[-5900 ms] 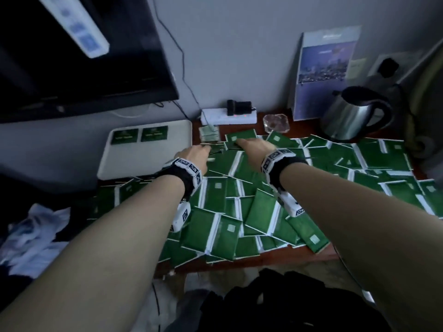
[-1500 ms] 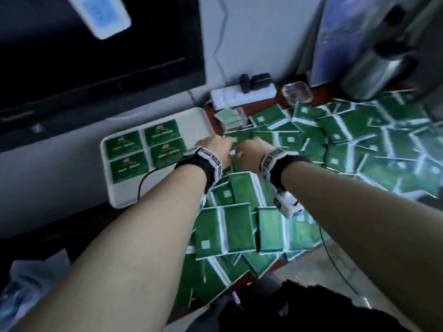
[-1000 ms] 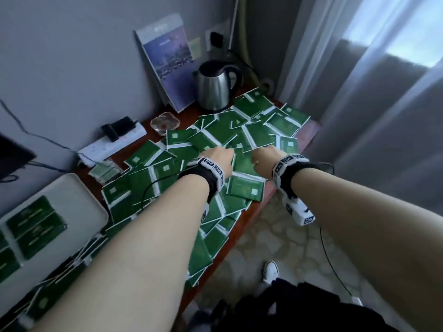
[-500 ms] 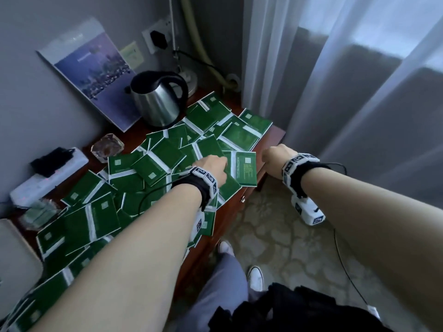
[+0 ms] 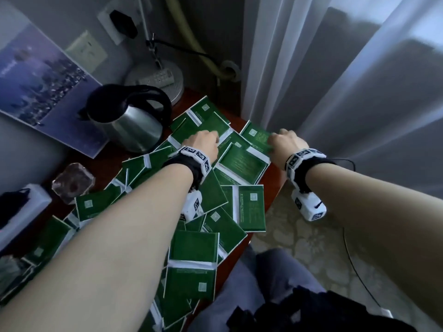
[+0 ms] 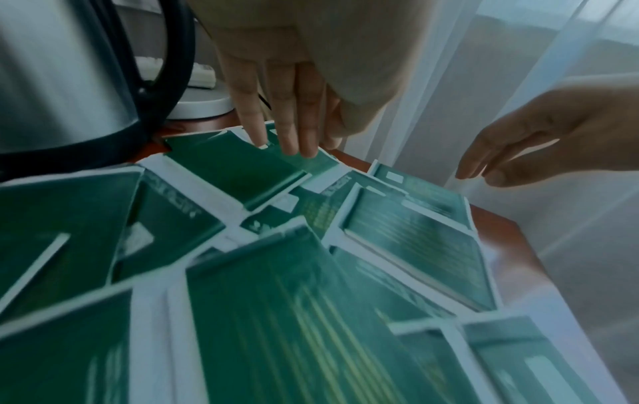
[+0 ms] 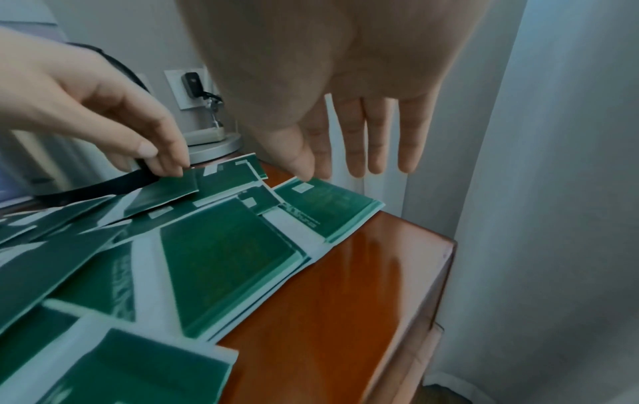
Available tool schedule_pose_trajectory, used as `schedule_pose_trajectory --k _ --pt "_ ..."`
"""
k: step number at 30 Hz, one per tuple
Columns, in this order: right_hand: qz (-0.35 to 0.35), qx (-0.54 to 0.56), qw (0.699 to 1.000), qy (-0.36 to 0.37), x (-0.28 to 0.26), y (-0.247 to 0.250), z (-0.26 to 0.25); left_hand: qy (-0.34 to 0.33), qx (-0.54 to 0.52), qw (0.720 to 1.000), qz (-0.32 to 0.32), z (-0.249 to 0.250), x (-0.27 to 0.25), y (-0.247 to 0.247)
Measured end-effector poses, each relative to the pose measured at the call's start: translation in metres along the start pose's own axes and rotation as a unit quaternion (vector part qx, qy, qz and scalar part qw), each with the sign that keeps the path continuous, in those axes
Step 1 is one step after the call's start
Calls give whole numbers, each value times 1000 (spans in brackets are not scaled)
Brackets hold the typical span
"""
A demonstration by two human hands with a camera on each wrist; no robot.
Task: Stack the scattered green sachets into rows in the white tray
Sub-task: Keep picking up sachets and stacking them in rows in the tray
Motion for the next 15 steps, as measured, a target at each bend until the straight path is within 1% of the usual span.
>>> schedule_pose_trajectory --k 5,6,8,10,12,15 --pt "5 35 999 -22 41 0 -3 -38 4 999 36 -19 58 20" --pt "1 44 999 -26 49 0 -4 -44 6 998 42 -23 69 23" --pt "-29 63 997 -35 63 -3 -5 -47 16 998 38 -30 89 27" --pt "-76 80 993 -38 77 -8 -6 -61 31 998 14 -36 111 30" --pt "-122 108 986 -41 86 -13 -6 -88 60 994 -36 -42 132 30" --pt "-138 138 980 -43 94 -15 -3 -119 124 977 -124 -50 157 29"
Point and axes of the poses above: each hand's wrist, its own x-axis towards the middle knuckle, its own y-axis out of the back of the hand, z = x × y, the point moved 1 cm from there along x, towards the middle knuckle, and after that the axes turned 8 degrees about -y, right-handed, at the moved point
